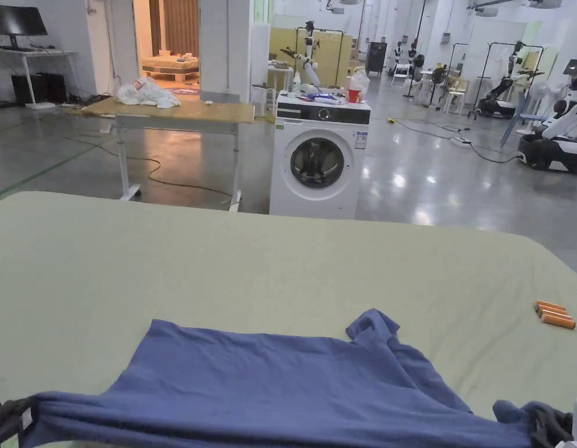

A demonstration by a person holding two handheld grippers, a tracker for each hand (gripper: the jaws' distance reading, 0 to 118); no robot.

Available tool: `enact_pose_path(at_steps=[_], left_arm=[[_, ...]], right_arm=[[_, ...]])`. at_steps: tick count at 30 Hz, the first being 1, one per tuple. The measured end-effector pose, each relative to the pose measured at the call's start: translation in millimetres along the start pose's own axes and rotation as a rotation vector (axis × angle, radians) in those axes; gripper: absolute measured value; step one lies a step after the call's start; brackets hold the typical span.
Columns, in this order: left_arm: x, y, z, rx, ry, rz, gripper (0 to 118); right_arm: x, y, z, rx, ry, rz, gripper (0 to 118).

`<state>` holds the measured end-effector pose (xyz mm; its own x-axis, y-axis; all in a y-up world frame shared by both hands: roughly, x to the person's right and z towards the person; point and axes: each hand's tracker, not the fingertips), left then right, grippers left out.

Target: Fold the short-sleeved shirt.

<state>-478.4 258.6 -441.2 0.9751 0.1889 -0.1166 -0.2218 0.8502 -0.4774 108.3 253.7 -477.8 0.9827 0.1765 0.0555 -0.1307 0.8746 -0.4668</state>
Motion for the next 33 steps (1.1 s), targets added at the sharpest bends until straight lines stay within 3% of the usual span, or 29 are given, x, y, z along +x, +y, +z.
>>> enact_pose_path(at_steps=[12,15,16,19,22,29,33], left_arm=[[-17.2,-90.9,-60.1,-0.326,0.081,-0.016,0],[-20.5,-100.2,-75.2,-0.34,0.082,-0.011,0],[-19.7,-97.9,-78.3,-0.339,0.082,-0.008,4],[-10.1,-85.5,-78.9,-0.295,0.088,-0.013,34],[0.7,-64.9,-84.8,-0.207,0.037,-0.02,60],[52.0,-12.1,-94.7,0.025,-0.019,-0.112,56],[82.6,7.5,-91.4,0.209,-0.03,-0.153,24]], right_arm=[[-16.6,-95.1,-39.8,-0.318,0.023,0.023,7],[-18.1,-101.6,-47.8,-0.335,0.014,0.01,17],[-20.0,-100.3,-48.9,-0.336,0.0,0.015,30],[-22.9,-83.7,-45.5,-0.252,-0.037,0.013,61],[-29.6,-56.9,-44.2,-0.152,-0.038,-0.003,66],[-65.9,4.9,-57.3,0.101,0.022,-0.045,66],[-97.3,30.0,-59.4,0.301,0.043,-0.063,57]])
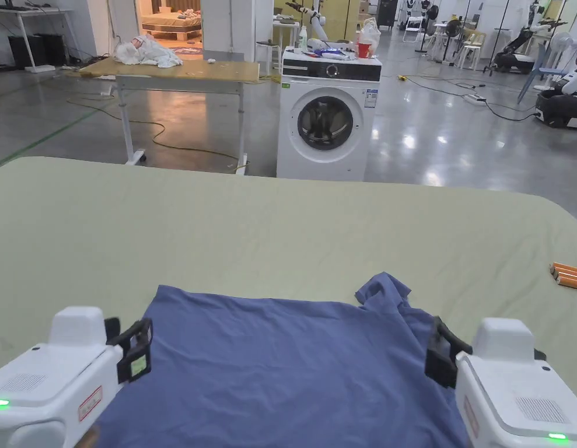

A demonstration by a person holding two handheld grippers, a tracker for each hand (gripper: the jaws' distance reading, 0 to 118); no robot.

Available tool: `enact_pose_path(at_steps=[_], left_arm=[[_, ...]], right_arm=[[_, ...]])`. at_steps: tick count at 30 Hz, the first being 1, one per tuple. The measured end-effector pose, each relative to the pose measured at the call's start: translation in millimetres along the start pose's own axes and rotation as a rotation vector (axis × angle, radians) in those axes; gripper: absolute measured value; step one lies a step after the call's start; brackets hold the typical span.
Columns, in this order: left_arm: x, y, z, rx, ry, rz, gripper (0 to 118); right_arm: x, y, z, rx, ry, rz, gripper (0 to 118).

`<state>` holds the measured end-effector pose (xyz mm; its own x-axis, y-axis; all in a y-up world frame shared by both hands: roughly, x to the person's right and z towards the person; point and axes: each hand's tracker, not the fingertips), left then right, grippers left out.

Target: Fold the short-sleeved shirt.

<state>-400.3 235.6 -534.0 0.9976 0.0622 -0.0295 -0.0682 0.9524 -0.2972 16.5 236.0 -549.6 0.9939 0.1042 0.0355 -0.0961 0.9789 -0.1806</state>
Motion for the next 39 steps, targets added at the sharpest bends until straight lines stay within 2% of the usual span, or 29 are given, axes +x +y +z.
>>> enact_pose_path(at_steps=[3,5,7,8,15,21,26,27,30,32,37,39], left_arm=[[15.4,9.4,-1.0,0.096,0.031,-0.031,18],[22.9,12.1,1.1,0.148,0.052,-0.056,4],[27.7,13.6,2.8,0.185,0.059,-0.084,0],[29.2,13.9,2.5,0.184,0.067,-0.096,0],[4.5,18.4,-43.9,0.081,0.094,-0.127,0],[-46.6,24.0,-159.9,-0.156,0.042,-0.106,0],[-74.7,34.4,-261.6,-0.358,0.018,-0.02,0],[-79.4,35.0,-279.9,-0.384,0.0,-0.003,3],[-85.3,33.1,-324.5,-0.499,-0.001,-0.009,43],[-87.3,28.7,-350.2,-0.585,-0.01,-0.01,49],[-92.0,11.5,-382.4,-0.657,-0.003,0.048,58],[-89.7,4.5,-385.9,-0.678,-0.01,0.016,63]], right_arm=[[-21.1,10.0,-4.2,0.082,-0.017,0.003,44],[-29.8,14.0,-6.6,0.114,-0.012,-0.043,15],[-33.7,15.6,-8.1,0.133,0.014,-0.106,7],[-34.8,16.3,-9.7,0.131,0.025,-0.114,2],[-41.6,17.5,-29.3,0.122,0.059,-0.081,0],[-38.7,8.2,-60.2,0.051,0.076,-0.046,0],[-31.7,-9.1,-87.1,-0.024,0.071,-0.034,0],[-29.9,-13.4,-92.4,-0.038,0.067,-0.028,0],[-22.1,-25.9,-103.6,-0.084,0.055,-0.017,0],[-15.7,-33.7,-107.4,-0.11,0.035,-0.019,0],[2.0,-48.1,-113.8,-0.156,-0.003,-0.007,0],[9.1,-52.0,-117.0,-0.173,-0.017,-0.001,0]])
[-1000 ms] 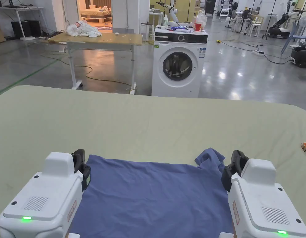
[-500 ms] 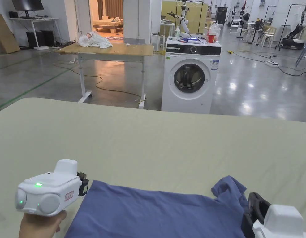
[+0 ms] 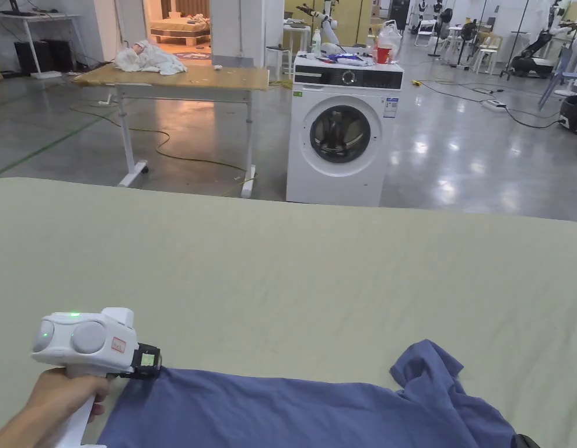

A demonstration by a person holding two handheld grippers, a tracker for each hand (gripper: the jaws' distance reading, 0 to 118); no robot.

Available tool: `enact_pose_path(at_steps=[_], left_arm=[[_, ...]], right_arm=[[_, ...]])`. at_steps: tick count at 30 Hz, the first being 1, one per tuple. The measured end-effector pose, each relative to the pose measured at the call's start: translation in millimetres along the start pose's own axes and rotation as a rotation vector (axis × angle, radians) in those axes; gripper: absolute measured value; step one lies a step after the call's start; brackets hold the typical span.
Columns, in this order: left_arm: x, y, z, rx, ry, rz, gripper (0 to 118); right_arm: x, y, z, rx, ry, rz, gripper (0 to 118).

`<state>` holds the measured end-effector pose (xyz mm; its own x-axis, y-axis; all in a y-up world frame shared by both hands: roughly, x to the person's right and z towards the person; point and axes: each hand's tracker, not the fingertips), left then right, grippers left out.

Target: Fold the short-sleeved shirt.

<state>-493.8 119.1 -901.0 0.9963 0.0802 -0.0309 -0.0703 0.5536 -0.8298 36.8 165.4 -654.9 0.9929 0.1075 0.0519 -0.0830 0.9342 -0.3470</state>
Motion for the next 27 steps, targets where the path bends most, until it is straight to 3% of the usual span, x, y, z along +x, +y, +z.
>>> enact_pose_path(at_steps=[3,5,9,11,12,13,16,17,21,24,26,27], left_arm=[[16.4,-4.7,7.1,0.017,0.053,-0.078,63],[24.1,-7.6,6.9,0.021,0.066,-0.109,56],[38.9,-19.8,19.3,0.034,0.049,-0.134,33],[43.7,-24.0,23.6,0.034,0.034,-0.152,15],[46.2,-25.1,25.0,0.027,0.021,-0.16,3],[48.1,-25.6,26.2,0.019,0.002,-0.165,1],[48.8,-26.7,31.2,0.018,-0.001,-0.174,0],[48.1,-28.2,36.1,0.034,-0.012,-0.166,0],[44.7,-35.2,62.7,0.112,-0.031,-0.139,0],[36.7,-36.8,80.1,0.153,-0.05,-0.131,0],[35.8,-39.4,90.3,0.183,-0.041,-0.125,0],[29.7,-37.3,91.5,0.196,-0.047,-0.124,0]], right_arm=[[11.0,-0.8,-6.8,-0.022,-0.015,-0.005,0],[17.0,3.3,-15.4,-0.04,-0.023,-0.008,0],[32.7,15.3,-53.5,-0.114,-0.013,0.004,0],[38.9,22.8,-83.5,-0.213,0.03,0.018,2],[42.7,25.8,-100.5,-0.241,0.041,-0.004,6],[45.1,28.0,-116.1,-0.261,0.045,-0.003,19],[50.2,31.0,-166.7,-0.395,0.062,0.038,67],[52.2,29.1,-182.5,-0.459,0.085,0.043,70],[53.4,11.1,-222.0,-0.625,0.117,0.127,68],[57.1,9.0,-218.0,-0.597,0.125,0.079,66],[59.5,11.3,-213.5,-0.594,0.137,0.028,46],[60.9,12.1,-212.4,-0.579,0.121,0.04,23]])
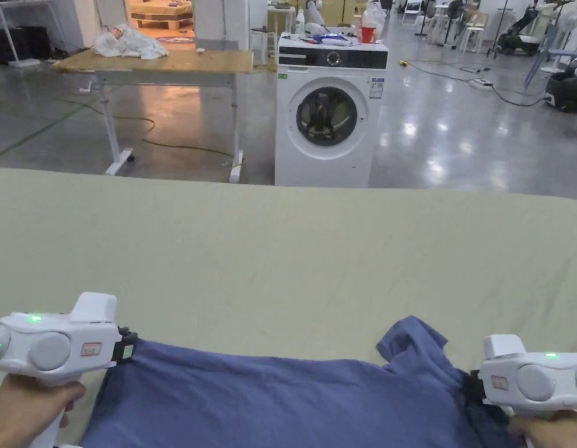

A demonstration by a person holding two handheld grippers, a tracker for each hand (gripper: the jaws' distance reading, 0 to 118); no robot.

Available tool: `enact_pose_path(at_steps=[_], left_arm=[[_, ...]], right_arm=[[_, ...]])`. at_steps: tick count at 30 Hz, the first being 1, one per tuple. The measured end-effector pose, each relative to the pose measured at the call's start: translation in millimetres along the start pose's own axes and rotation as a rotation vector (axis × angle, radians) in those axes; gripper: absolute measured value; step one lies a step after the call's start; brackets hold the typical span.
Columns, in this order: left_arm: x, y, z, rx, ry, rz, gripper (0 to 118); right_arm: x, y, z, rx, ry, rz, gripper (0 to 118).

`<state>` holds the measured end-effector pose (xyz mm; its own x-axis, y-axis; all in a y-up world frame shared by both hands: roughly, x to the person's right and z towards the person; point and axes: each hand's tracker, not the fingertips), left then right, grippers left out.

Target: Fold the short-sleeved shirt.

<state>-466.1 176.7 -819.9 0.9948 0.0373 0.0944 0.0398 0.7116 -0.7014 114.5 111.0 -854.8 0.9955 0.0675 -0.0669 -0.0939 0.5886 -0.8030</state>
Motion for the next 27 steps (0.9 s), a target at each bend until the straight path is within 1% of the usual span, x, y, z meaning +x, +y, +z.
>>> enact_pose_path(at_steps=[1,2,4,5,7,10,13,19,22,25,27], left_arm=[[-0.4,0.5,3.4,0.005,0.001,0.004,0],[0.3,1.1,7.6,0.012,0.005,0.008,0],[-1.0,3.3,13.9,0.032,0.008,0.009,0],[0.6,4.3,19.5,0.044,0.01,0.009,0],[4.2,6.2,32.5,0.078,0.014,0.002,0],[8.9,10.7,53.7,0.11,0.022,-0.001,0],[11.2,16.4,79.0,0.151,0.025,0.0,0],[11.4,33.7,146.8,0.259,0.044,0.0,0],[6.2,51.6,187.9,0.337,0.065,0.021,0],[0.6,75.2,227.7,0.399,0.065,0.022,0],[2.0,92.2,252.5,0.44,0.087,-0.01,0]], right_arm=[[1.2,0.1,2.2,0.019,-0.046,0.018,3],[2.7,-0.4,2.3,0.011,0.003,0.012,3],[7.3,-1.0,10.3,0.035,0.011,-0.007,3],[8.9,-1.1,17.5,0.074,0.015,-0.036,3],[8.4,-3.5,33.6,0.123,0.008,-0.045,2],[5.6,-1.8,63.6,0.209,-0.02,-0.019,2],[7.9,5.7,100.8,0.271,-0.011,-0.013,2],[4.9,29.6,188.5,0.435,-0.039,0.045,2],[3.0,45.3,237.2,0.531,-0.06,0.068,2],[3.0,63.3,285.2,0.613,-0.072,0.061,2],[-2.9,74.7,320.2,0.663,-0.077,0.066,2]])
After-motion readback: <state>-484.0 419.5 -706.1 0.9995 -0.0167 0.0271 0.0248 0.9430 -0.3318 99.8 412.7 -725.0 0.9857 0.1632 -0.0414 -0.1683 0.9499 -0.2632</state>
